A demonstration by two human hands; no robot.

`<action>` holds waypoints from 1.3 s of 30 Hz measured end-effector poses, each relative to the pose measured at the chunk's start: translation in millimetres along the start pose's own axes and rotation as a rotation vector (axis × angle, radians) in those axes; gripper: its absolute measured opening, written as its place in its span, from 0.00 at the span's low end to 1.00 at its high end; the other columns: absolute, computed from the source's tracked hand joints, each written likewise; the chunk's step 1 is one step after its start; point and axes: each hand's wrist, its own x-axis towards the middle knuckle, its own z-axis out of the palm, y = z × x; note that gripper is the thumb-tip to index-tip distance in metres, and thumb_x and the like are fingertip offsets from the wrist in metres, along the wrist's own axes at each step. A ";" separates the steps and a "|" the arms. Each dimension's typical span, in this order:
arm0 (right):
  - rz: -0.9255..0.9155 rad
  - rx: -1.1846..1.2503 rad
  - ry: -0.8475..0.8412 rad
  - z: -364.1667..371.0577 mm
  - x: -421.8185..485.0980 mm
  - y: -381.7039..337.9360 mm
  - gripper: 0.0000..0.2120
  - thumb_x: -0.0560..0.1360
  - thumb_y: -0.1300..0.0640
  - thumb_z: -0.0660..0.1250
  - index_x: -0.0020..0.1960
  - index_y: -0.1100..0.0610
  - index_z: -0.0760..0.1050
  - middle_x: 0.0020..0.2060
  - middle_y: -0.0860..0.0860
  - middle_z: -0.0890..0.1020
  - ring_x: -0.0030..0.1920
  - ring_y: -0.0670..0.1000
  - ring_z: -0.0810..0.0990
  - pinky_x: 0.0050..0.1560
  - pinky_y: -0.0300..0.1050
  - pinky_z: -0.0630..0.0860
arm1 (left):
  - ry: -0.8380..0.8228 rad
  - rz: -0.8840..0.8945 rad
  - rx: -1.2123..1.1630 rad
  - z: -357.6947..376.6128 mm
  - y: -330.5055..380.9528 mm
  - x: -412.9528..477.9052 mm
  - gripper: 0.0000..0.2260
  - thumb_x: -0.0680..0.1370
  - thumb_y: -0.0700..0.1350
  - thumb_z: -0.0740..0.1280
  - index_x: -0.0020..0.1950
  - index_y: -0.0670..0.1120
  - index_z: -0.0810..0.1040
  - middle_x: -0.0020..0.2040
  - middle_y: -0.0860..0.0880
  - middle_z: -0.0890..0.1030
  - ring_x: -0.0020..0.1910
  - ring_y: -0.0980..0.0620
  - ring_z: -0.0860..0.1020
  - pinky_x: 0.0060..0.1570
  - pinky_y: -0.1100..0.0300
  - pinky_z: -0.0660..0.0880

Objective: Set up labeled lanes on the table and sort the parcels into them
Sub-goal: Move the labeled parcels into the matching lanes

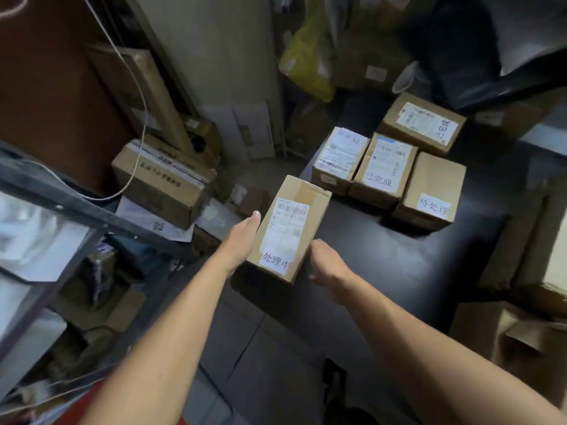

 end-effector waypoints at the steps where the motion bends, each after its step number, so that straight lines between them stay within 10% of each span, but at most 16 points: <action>1: 0.011 0.056 -0.038 1.4 -2.9 -2.1 0.14 0.81 0.56 0.53 0.61 0.52 0.73 0.55 0.47 0.80 0.50 0.46 0.78 0.48 0.43 0.75 | -0.012 -0.004 -0.004 3.5 -2.6 2.8 0.34 0.73 0.70 0.49 0.67 0.51 0.76 0.66 0.50 0.77 0.66 0.48 0.74 0.69 0.46 0.67; 7: -0.015 0.280 -0.085 -14.4 -32.6 -15.0 0.17 0.79 0.52 0.52 0.63 0.47 0.74 0.60 0.44 0.82 0.54 0.44 0.81 0.44 0.44 0.72 | 0.069 0.058 -0.006 4.7 18.6 -16.2 0.30 0.71 0.72 0.49 0.53 0.56 0.82 0.54 0.53 0.84 0.55 0.51 0.80 0.62 0.45 0.74; 13: -0.234 0.094 0.065 -85.1 -99.0 -16.8 0.18 0.77 0.51 0.51 0.58 0.37 0.75 0.56 0.37 0.82 0.59 0.45 0.79 0.60 0.50 0.74 | -0.088 0.181 -0.127 20.8 83.2 -68.5 0.19 0.82 0.61 0.52 0.50 0.58 0.82 0.49 0.61 0.85 0.53 0.62 0.81 0.59 0.53 0.75; 18: -0.384 0.065 0.290 -158.6 -161.5 -9.1 0.22 0.72 0.55 0.50 0.60 0.46 0.74 0.56 0.46 0.81 0.51 0.44 0.76 0.50 0.42 0.73 | -0.233 0.358 -0.176 64.9 152.7 -117.5 0.19 0.80 0.60 0.52 0.57 0.54 0.80 0.53 0.59 0.84 0.55 0.61 0.81 0.54 0.54 0.75; 27: -0.233 -0.016 0.758 -276.4 -223.0 23.5 0.18 0.78 0.55 0.47 0.51 0.63 0.73 0.54 0.59 0.77 0.56 0.61 0.75 0.59 0.59 0.72 | -0.457 0.571 -0.008 203.0 251.7 -152.2 0.14 0.83 0.54 0.56 0.46 0.62 0.80 0.47 0.62 0.84 0.51 0.60 0.80 0.50 0.67 0.75; 29: -0.174 0.067 0.838 -295.9 -218.3 34.3 0.17 0.79 0.52 0.49 0.51 0.58 0.74 0.52 0.57 0.79 0.54 0.59 0.78 0.59 0.60 0.74 | -0.525 0.562 -0.022 233.1 264.5 -150.7 0.18 0.83 0.57 0.54 0.44 0.56 0.82 0.49 0.56 0.85 0.52 0.55 0.81 0.52 0.57 0.78; 36: -0.113 0.283 0.875 -334.2 -212.6 61.3 0.14 0.82 0.58 0.53 0.59 0.54 0.76 0.49 0.50 0.83 0.43 0.45 0.82 0.33 0.35 0.74 | -0.563 0.543 0.050 297.3 262.1 -109.3 0.10 0.76 0.50 0.63 0.49 0.59 0.83 0.50 0.56 0.85 0.57 0.48 0.81 0.56 0.51 0.79; 39: -0.113 0.421 0.863 -334.3 -206.3 76.2 0.19 0.81 0.61 0.52 0.66 0.50 0.75 0.53 0.48 0.83 0.51 0.48 0.83 0.45 0.42 0.78 | -0.569 0.550 0.052 310.5 253.4 -110.5 0.17 0.76 0.43 0.64 0.63 0.55 0.79 0.57 0.55 0.83 0.58 0.49 0.80 0.58 0.51 0.78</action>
